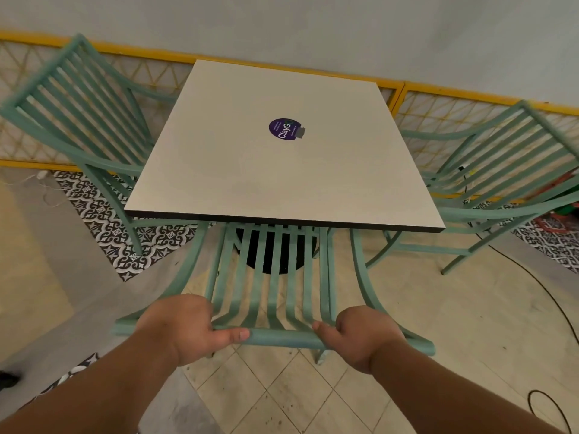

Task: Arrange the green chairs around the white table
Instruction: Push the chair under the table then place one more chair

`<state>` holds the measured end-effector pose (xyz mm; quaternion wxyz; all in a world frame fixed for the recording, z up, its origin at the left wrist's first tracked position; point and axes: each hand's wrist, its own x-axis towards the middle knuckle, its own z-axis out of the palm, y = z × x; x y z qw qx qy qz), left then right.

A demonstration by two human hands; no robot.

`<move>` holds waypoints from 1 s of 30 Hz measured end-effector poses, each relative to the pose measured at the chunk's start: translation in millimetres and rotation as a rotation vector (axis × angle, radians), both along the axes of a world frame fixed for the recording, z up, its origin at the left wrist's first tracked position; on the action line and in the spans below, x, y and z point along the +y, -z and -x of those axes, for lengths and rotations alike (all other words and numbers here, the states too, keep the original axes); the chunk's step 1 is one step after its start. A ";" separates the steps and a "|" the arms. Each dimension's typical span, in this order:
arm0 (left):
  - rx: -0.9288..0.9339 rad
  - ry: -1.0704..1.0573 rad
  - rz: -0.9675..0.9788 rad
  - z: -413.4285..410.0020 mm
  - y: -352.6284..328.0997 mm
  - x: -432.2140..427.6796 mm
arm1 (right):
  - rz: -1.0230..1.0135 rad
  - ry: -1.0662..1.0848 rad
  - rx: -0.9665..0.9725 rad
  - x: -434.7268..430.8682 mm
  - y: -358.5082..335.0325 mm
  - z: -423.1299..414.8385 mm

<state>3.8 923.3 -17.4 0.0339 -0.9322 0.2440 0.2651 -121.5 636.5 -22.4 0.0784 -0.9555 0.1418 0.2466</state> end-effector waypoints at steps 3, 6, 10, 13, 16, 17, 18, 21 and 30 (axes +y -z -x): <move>0.017 0.004 -0.021 -1.2 -0.8 -1.9 | 0.008 -0.005 0.003 0.9 -4.0 -0.5; 0.041 -0.014 -0.038 -0.9 -0.5 -1.6 | 0.042 -0.020 0.006 2.7 -7.1 -0.1; 0.077 -0.043 -0.048 -1.4 -3.0 -3.1 | 0.057 0.005 0.023 4.6 -8.5 -1.1; 0.105 -0.066 -0.062 1.6 -3.2 -4.6 | 0.061 0.012 0.038 4.2 -11.5 -2.7; 0.123 -0.069 -0.071 2.7 -9.8 -3.9 | 0.069 0.030 0.089 8.7 -17.0 -1.3; 0.116 -0.059 -0.065 5.7 -13.6 -3.4 | 0.082 0.024 0.108 11.2 -20.5 -1.0; 0.098 -0.062 -0.042 9.1 -16.9 -2.9 | 0.103 0.010 0.116 13.6 -23.6 -1.0; 0.040 -0.098 0.091 19.5 -39.4 -1.9 | 0.140 0.007 0.037 22.1 -40.9 7.5; -0.262 -0.081 0.299 29.4 -144.2 3.0 | 0.013 0.057 -0.340 13.6 -137.3 34.3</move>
